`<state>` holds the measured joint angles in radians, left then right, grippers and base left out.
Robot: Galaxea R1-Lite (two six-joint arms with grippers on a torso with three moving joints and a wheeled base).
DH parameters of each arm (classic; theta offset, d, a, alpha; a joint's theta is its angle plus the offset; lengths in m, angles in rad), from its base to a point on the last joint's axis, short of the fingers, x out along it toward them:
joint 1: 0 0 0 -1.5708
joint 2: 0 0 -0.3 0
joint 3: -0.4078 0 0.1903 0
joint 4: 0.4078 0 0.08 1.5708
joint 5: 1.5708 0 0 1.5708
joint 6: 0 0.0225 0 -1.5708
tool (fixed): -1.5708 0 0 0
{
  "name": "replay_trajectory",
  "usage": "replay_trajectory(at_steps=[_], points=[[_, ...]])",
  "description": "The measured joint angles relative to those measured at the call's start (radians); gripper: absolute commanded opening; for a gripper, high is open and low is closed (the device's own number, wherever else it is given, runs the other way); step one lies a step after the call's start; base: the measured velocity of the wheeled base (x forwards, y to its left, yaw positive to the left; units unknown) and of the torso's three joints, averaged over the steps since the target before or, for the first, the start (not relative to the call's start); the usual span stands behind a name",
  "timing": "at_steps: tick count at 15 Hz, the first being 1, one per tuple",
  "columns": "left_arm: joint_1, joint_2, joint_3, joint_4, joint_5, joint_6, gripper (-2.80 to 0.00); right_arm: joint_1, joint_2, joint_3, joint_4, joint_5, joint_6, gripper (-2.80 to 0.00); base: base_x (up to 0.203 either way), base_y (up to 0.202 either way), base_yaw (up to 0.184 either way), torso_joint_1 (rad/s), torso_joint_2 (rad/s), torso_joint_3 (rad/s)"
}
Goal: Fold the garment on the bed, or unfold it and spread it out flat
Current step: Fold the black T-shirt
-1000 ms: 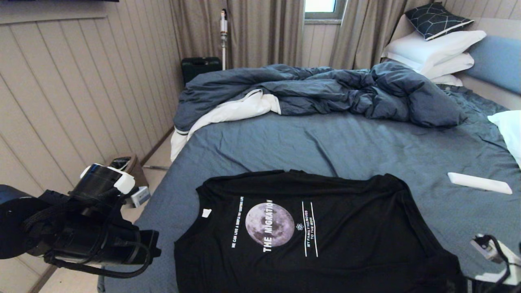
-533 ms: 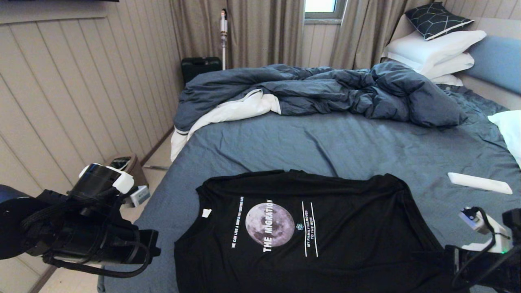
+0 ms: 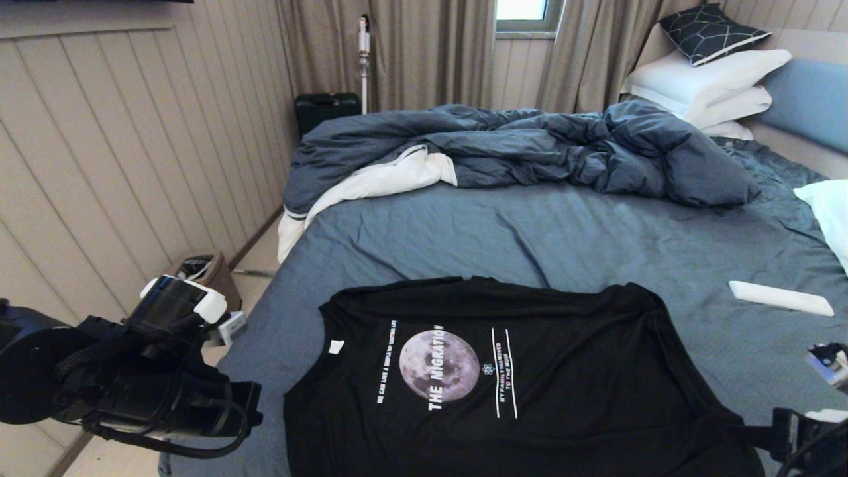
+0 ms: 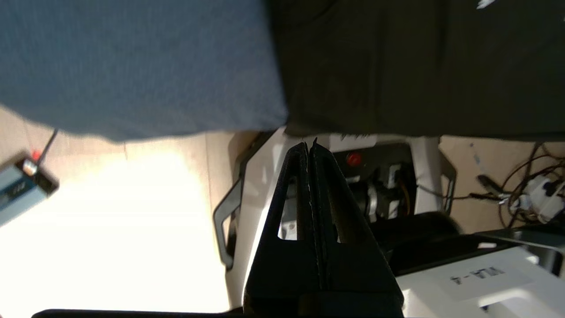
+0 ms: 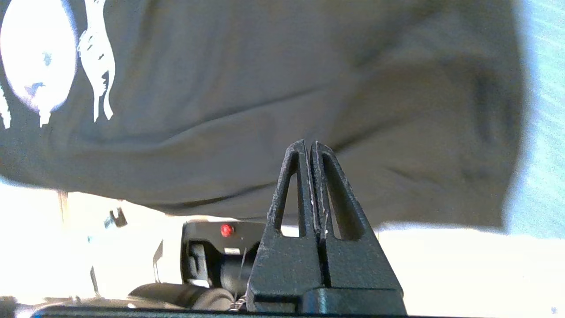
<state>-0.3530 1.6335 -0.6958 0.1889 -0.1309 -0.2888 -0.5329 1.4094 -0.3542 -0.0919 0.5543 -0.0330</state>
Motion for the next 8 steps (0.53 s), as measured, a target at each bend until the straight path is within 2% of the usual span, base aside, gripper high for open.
replay_trajectory(at_steps=[3, 5, 8], points=[[0.033, 0.003, 0.065, -0.007, -0.003, -0.017, -2.8, -0.117, -0.04, -0.064, 0.138, -0.046, 0.0, -2.8, 0.0, 0.0, 0.0, 0.0, 0.0, 0.0], [0.065, 0.007, 0.14, -0.037, -0.006, -0.02, -2.8, -0.182, -0.068, -0.135, 0.264, -0.106, 0.001, -2.8, 0.0, 0.0, 0.0, 0.0, 0.0, 0.0], [0.062, 0.033, 0.252, -0.154, -0.008, -0.02, -2.8, -0.195, -0.089, -0.221, 0.386, -0.253, 0.009, -2.8, 0.0, 0.0, 0.0, 0.0, 0.0, 0.0]])
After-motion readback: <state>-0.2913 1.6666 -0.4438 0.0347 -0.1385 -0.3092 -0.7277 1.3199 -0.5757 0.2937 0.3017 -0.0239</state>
